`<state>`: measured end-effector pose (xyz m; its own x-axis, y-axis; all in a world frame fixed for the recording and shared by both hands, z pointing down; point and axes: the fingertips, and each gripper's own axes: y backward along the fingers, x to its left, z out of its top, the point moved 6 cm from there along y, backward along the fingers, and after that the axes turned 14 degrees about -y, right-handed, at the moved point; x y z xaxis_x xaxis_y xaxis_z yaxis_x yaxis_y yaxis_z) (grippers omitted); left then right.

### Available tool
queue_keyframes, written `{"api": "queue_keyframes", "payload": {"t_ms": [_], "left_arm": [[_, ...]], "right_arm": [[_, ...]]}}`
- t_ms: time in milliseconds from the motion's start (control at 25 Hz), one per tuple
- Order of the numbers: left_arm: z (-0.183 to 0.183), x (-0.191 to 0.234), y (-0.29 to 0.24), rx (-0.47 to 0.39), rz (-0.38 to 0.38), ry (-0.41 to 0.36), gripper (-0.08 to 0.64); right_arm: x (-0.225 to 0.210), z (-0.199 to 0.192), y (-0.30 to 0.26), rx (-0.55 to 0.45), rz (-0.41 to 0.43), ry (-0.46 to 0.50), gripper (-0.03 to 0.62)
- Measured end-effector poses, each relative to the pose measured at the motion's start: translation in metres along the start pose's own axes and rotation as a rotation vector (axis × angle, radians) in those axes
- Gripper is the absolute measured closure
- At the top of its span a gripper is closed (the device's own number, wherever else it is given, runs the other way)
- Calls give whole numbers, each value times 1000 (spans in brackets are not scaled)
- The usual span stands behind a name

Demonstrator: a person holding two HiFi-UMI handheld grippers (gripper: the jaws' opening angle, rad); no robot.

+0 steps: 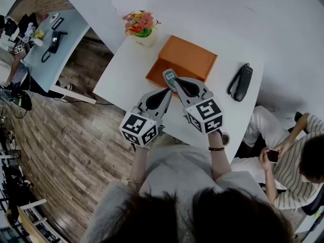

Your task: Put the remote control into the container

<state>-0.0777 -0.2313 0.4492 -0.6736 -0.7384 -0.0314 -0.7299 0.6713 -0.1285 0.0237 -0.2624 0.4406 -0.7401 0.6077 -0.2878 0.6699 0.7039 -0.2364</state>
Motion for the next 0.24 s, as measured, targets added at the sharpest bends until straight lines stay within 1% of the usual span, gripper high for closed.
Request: {"api": "queue_keyframes", "payload": {"t_ms": [240], "left_arm": [[-2, -3, 0, 7, 11, -5, 557]], "right_arm": [[-5, 1, 5, -20, -2, 9, 594]]}}
